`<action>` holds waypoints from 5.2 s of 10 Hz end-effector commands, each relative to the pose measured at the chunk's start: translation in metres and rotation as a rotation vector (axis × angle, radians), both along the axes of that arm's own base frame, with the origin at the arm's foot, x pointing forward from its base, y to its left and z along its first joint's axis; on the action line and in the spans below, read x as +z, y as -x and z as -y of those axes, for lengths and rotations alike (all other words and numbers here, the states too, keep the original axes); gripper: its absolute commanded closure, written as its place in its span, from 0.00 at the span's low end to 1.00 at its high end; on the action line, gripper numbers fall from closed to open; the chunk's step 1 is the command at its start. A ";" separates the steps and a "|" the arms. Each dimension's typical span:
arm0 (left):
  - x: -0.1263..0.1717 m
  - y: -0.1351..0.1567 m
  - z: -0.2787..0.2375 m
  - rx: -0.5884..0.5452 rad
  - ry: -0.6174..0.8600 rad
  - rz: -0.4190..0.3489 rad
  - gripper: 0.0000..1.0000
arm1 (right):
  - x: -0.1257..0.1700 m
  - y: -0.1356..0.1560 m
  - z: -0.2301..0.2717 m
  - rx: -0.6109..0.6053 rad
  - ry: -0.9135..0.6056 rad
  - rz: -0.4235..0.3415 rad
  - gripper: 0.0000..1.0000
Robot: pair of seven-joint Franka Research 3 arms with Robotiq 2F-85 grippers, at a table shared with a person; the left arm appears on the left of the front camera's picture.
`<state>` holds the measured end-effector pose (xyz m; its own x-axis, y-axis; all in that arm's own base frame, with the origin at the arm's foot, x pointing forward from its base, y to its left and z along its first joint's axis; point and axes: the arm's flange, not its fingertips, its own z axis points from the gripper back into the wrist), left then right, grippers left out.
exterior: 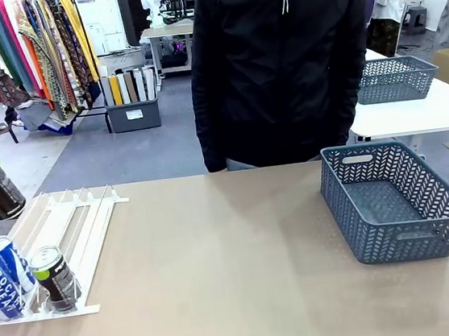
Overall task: Retrieve and store the cans from the dispenser.
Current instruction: Pick up one can from the Automatic Can Dispenser and place it in the middle of the table.
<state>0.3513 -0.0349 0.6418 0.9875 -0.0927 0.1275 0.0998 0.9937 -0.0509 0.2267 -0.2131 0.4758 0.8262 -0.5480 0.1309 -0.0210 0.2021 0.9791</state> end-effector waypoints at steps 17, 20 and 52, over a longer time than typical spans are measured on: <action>-0.251 -0.073 0.391 -0.453 -0.054 0.039 1.00 | 0.002 0.000 0.001 -0.002 -0.005 0.031 0.00; -0.252 -0.074 0.394 -0.454 -0.139 0.032 1.00 | 0.002 0.000 0.001 -0.002 -0.005 0.031 0.00; -0.105 0.149 -0.298 0.123 1.324 0.190 0.00 | 0.002 0.000 0.001 -0.002 -0.005 0.031 0.00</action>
<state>0.2016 0.2611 0.5285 0.9380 0.2953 0.1817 0.1181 0.2206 -0.9682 0.2259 -0.2132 0.4758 0.8262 -0.5485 0.1286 -0.0178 0.2028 0.9791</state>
